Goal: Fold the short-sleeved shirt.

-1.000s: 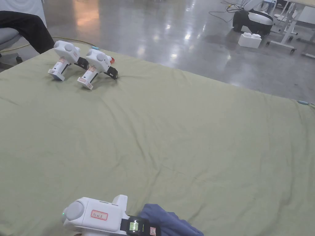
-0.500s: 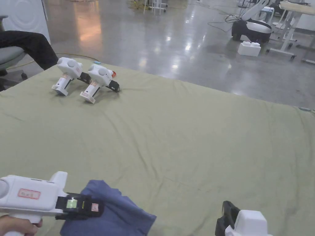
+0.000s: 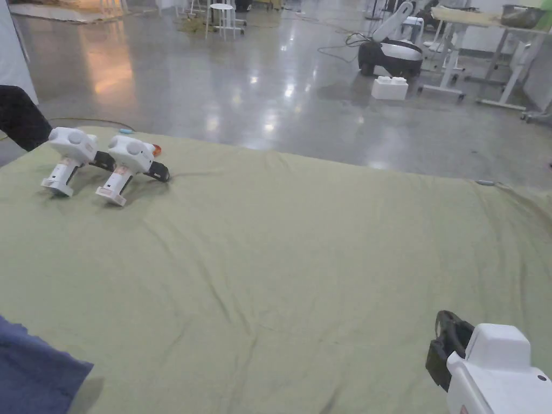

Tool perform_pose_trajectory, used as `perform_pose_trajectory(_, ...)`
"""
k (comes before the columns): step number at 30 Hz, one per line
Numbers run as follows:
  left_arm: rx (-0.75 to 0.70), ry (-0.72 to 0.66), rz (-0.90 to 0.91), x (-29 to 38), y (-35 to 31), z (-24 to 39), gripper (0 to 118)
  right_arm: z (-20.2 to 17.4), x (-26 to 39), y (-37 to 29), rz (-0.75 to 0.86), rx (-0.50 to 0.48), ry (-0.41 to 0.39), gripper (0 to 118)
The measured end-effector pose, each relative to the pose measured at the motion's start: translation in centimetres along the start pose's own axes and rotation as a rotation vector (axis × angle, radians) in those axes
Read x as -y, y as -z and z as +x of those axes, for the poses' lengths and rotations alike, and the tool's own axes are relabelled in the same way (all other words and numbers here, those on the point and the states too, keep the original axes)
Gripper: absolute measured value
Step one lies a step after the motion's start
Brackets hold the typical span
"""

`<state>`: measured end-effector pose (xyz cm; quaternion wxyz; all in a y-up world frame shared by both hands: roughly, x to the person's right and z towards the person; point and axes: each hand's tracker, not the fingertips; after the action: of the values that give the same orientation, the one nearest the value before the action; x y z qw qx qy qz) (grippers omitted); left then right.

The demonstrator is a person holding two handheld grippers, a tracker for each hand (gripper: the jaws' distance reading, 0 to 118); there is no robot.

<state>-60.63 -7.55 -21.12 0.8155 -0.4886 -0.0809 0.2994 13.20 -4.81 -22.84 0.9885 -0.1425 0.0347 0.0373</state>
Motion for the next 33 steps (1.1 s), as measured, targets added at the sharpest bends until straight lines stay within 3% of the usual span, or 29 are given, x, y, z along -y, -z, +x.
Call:
perform_pose_trajectory(6,-0.227,0.025,-0.062,0.2,1.9,-0.3,25,1.7,0.4,-0.6,-0.017,0.053,0.0,0)
perform_pose_trajectory(8,-0.319,0.055,-0.081,0.2,2.5,0.2,42,1.9,0.6,-0.8,-0.022,0.06,0.0,0)
perform_pose_trajectory(9,-0.375,0.07,-0.084,0.3,2.6,0.4,59,2.0,0.7,-0.9,-0.025,0.062,-0.001,0)
perform_pose_trajectory(11,-0.464,0.115,-0.063,0.4,2.3,1.1,69,2.0,0.9,-0.8,-0.031,0.06,-0.002,0)
perform_pose_trajectory(19,-0.722,0.212,0.056,1.6,-0.6,6.3,70,1.2,1.2,-0.4,-0.043,0.029,0.008,0)
perform_pose_trajectory(24,-0.71,0.341,0.116,3.3,0.6,10.1,70,0.4,1.4,-0.2,-0.042,0.007,0.014,0)
perform_pose_trajectory(33,-0.419,0.507,0.344,9.0,9.2,18.6,69,-1.1,1.0,0.5,-0.018,-0.007,0.028,0)
